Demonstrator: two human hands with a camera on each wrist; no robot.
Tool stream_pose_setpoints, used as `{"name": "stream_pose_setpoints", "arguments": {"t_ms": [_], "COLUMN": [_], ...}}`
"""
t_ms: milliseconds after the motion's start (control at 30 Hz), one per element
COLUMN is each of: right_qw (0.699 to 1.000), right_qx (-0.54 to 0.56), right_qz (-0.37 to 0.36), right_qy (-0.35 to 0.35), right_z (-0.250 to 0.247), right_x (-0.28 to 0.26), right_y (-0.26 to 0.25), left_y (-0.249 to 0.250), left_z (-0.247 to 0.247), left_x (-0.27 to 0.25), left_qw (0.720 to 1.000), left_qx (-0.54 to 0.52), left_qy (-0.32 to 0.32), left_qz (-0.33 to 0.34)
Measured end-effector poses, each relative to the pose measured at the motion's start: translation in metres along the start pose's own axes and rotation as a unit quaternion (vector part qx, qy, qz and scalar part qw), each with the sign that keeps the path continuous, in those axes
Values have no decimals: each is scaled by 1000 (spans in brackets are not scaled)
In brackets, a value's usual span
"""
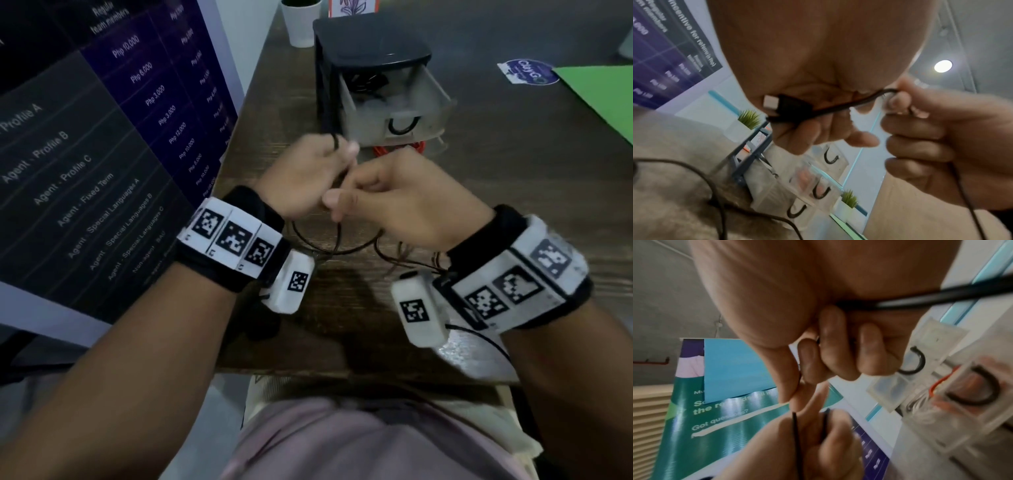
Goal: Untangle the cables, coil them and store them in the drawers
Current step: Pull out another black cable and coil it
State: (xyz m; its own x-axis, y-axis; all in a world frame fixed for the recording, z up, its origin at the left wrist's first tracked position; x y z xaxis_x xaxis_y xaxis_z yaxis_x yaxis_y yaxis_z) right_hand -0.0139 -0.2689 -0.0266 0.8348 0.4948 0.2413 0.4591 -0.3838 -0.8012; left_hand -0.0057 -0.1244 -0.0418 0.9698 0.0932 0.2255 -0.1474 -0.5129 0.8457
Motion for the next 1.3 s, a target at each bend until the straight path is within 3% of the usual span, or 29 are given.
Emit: {"name": "stream_pose_setpoints", "arguments": {"t_ms": [100, 167, 333, 433, 533, 700, 767, 900, 1033, 1200, 1300], "right_qw": [999, 997, 981, 984, 992, 968, 963, 966, 978, 991, 998], "right_qx": [21, 16, 78, 90, 53, 63, 63, 76, 104, -9, -32], "right_qz": [-23, -36, -20, -3, -15, -13, -8, -17, -6, -15, 4], "right_qy": [41, 66, 178, 151, 117, 242, 263, 246, 181, 133, 50], "right_z": [-18, -24, -29, -31, -30, -35, -33, -23, -6, 17, 21], "right_x": [7, 11, 16, 15, 15, 22, 24, 26, 26, 22, 15], "right_y": [5, 10, 15, 18, 16, 24, 25, 24, 30, 29, 26], "left_y": [1, 6, 13, 15, 12, 16, 18, 24, 28, 29, 25], "left_z": [6, 9, 7, 4, 3, 5, 7, 13, 12, 7, -4], "left_x": [-13, -16, -13, -13, -15, -23, -24, -22, -20, -12, -6], "left_qw": [997, 997, 997, 990, 987, 978, 971, 963, 937, 878, 863], "left_qx": [26, 38, -59, -121, -141, -183, -210, -241, -321, -470, -496], "left_qy": [-49, -45, -15, 0, -26, -68, -77, -108, -113, -29, 59], "left_qz": [-46, -48, -56, -69, -74, -80, -81, -59, -80, -84, -75]}}
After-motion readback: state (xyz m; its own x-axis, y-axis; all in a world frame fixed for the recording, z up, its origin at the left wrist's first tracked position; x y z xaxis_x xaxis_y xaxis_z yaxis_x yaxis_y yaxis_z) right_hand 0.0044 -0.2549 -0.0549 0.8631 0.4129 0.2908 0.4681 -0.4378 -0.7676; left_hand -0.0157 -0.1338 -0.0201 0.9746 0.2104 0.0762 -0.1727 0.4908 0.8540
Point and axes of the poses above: each hand's wrist, its own x-axis towards the middle knuckle, its own z-axis out of the palm, y = z × x, the point moved 3 cm from there along x, towards the middle knuckle, and after that the axes turned 14 degrees about y, right-handed, at the moved point
